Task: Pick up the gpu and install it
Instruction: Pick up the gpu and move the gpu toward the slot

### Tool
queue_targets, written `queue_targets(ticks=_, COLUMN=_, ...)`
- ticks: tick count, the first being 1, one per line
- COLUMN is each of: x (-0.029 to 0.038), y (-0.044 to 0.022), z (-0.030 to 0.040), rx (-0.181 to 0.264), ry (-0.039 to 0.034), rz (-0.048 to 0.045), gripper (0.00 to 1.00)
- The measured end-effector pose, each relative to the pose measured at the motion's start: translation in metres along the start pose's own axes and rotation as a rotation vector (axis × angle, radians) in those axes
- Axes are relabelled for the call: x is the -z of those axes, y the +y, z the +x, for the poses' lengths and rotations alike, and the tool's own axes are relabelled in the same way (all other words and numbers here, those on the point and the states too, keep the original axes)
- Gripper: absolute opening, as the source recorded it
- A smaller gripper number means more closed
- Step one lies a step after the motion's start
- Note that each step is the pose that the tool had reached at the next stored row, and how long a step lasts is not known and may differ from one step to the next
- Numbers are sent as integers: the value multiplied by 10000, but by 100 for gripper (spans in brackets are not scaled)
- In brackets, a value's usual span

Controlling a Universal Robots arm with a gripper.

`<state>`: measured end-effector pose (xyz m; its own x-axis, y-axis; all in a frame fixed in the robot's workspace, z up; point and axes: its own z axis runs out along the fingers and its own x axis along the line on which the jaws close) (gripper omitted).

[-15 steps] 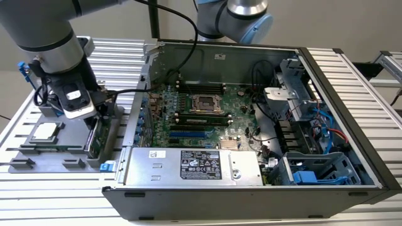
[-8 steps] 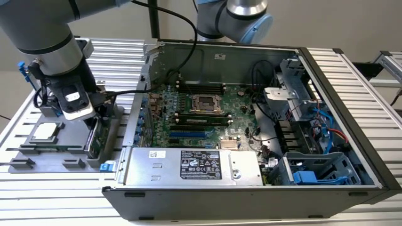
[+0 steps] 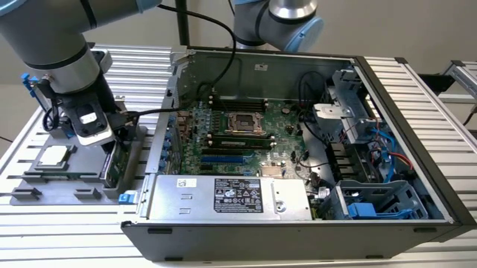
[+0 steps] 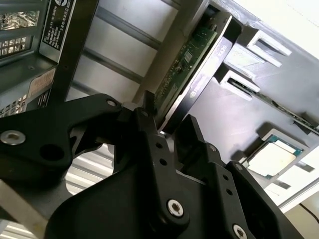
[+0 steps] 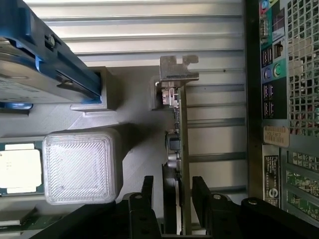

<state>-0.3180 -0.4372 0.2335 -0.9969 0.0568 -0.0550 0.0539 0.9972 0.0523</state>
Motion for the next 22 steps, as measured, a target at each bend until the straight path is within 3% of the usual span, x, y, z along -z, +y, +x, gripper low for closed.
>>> queue_targets(ticks=11, x=-2, y=0, z=0, rx=0, ry=0, rz=1, gripper=100)
queue_targets(ticks=12, x=-3, y=0, z=0, rx=1, ry=0, rz=1, gripper=0)
queue_targets(ticks=22, x=-3, y=0, z=0, rx=1, ry=1, rz=1, gripper=0)
